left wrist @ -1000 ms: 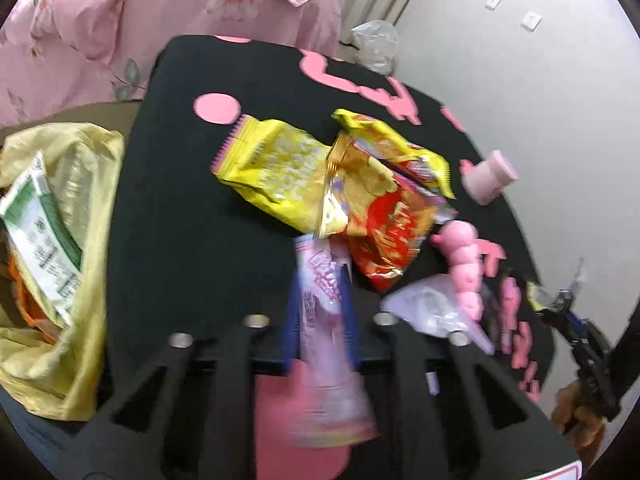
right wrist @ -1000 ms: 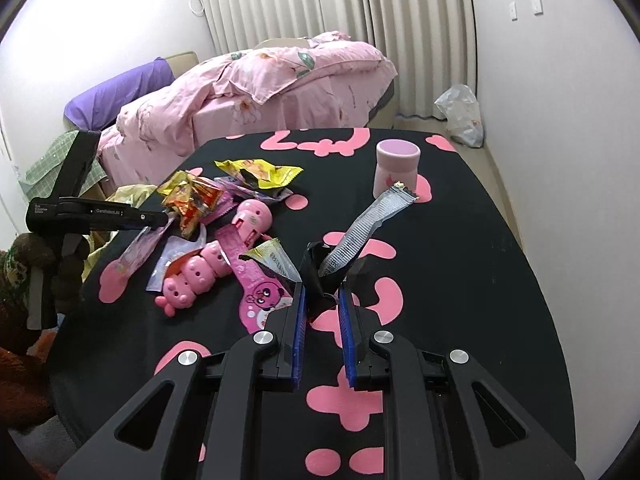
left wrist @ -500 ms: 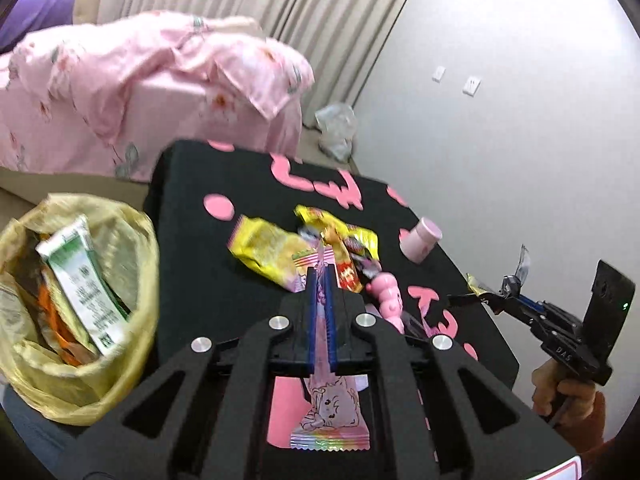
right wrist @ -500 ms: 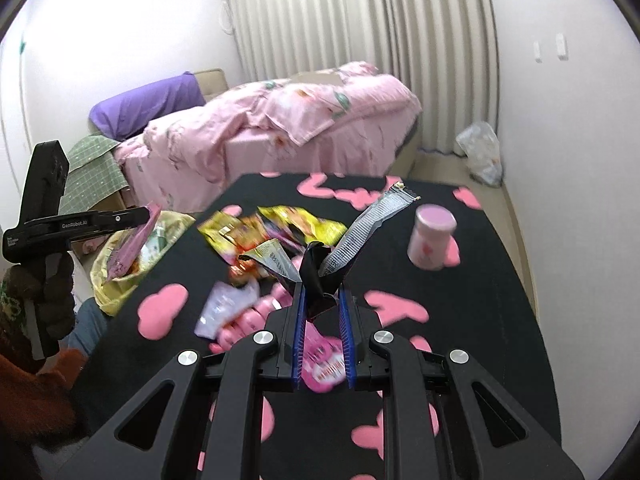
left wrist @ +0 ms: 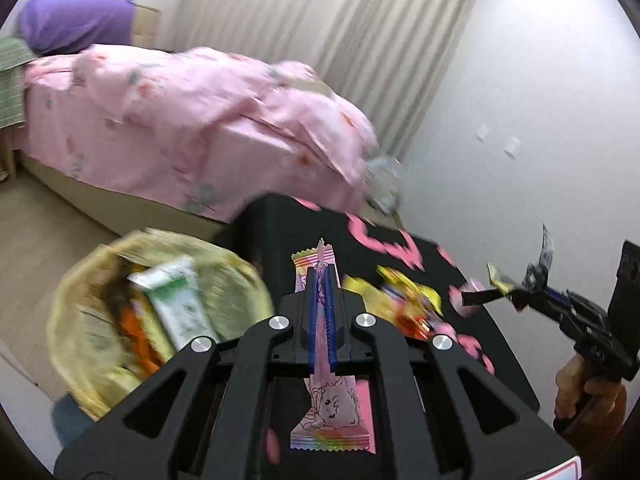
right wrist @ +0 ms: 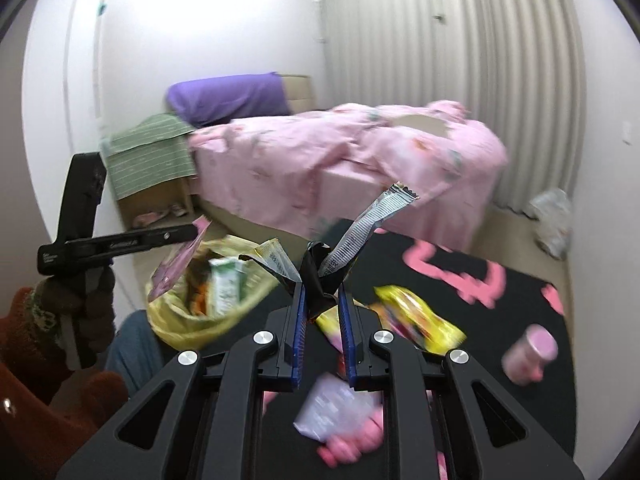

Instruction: Collect trash

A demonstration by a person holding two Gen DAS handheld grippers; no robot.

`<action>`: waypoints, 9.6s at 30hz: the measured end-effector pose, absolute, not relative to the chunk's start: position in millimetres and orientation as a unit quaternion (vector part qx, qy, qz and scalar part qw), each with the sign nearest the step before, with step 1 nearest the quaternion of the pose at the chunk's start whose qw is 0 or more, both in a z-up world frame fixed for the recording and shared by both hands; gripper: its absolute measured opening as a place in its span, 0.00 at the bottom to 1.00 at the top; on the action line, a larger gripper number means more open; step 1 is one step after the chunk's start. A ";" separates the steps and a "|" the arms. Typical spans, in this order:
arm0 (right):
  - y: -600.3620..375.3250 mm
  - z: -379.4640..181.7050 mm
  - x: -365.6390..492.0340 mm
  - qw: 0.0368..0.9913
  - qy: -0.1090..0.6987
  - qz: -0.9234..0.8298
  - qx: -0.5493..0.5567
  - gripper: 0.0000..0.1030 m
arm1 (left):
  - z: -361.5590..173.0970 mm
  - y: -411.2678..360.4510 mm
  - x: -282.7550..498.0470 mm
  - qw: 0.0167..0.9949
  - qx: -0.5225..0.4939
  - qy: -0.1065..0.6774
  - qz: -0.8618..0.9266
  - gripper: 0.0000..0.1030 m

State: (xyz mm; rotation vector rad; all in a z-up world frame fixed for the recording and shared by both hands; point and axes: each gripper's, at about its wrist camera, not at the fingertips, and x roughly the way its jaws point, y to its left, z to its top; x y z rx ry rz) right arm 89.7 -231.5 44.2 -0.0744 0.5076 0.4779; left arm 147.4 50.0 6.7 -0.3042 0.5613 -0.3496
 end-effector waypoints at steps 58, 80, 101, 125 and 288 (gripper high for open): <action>-299.5 -30.9 115.4 0.935 0.318 0.158 0.009 0.54 | -66.6 12.8 171.0 0.913 -0.125 0.342 -0.185 0.51; -349.2 -112.1 64.8 0.902 0.412 0.128 0.021 0.54 | -92.6 -119.4 157.6 0.850 -0.039 0.409 -0.330 0.56; -359.8 -128.5 59.7 0.904 0.417 0.100 0.012 0.54 | -101.7 -163.8 152.1 0.847 0.053 0.425 -0.314 0.70; -359.3 -129.3 58.8 0.905 0.414 0.100 0.009 0.54 | -112.5 -138.6 184.2 0.812 -0.050 0.492 -0.309 0.06; -273.5 -44.8 126.8 0.931 0.339 0.129 -0.046 0.54 | -65.2 9.2 176.9 0.907 -0.103 0.363 -0.188 0.66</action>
